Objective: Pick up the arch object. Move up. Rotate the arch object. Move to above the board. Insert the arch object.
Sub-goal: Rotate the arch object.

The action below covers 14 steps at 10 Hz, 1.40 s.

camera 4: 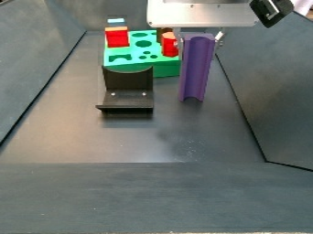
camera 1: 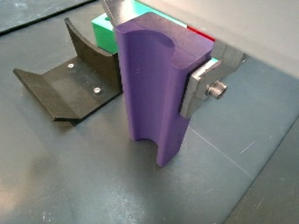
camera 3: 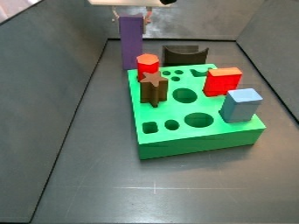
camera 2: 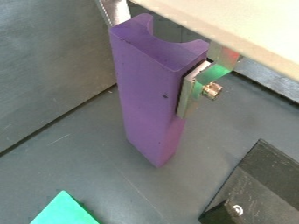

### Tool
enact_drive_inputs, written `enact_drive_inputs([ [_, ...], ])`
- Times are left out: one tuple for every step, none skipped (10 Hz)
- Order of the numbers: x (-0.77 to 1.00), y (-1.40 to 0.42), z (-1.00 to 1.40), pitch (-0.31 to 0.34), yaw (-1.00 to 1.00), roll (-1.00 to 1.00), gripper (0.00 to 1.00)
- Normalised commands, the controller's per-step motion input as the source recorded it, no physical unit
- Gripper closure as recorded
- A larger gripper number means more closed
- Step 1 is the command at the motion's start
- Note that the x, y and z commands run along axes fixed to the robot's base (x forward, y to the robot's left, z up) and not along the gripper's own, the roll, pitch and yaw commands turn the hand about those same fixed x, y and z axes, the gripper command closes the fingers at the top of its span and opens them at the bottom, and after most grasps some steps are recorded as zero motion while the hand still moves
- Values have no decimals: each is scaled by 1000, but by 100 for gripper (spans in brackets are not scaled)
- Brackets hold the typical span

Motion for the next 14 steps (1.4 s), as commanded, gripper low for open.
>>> enact_drive_inputs([
  [0, 0, 0, -45, -51, -6, 0],
  [0, 0, 1000, -44, -42, -10, 0],
  [-25, 0, 1000, -16, -40, -12, 0],
  [-34, 1, 1000, 4, -39, -13, 0],
  [-30, 7, 924, 33, -37, -10, 0],
  [-22, 10, 809, 40, -36, -7, 0],
  [-9, 13, 563, 60, -33, -4, 0],
  [3, 15, 379, 76, -32, -2, 0],
  [0, 83, 0, 8, 1000, 0, 0],
  [16, 74, -134, 7, 1000, 0, 0],
  [36, 37, -98, 6, 1000, 0, 0],
  [34, 30, -70, 6, 1000, 0, 0],
  [32, 22, -50, 6, 1000, 0, 0],
  [33, 16, -48, 6, 1000, 0, 0],
])
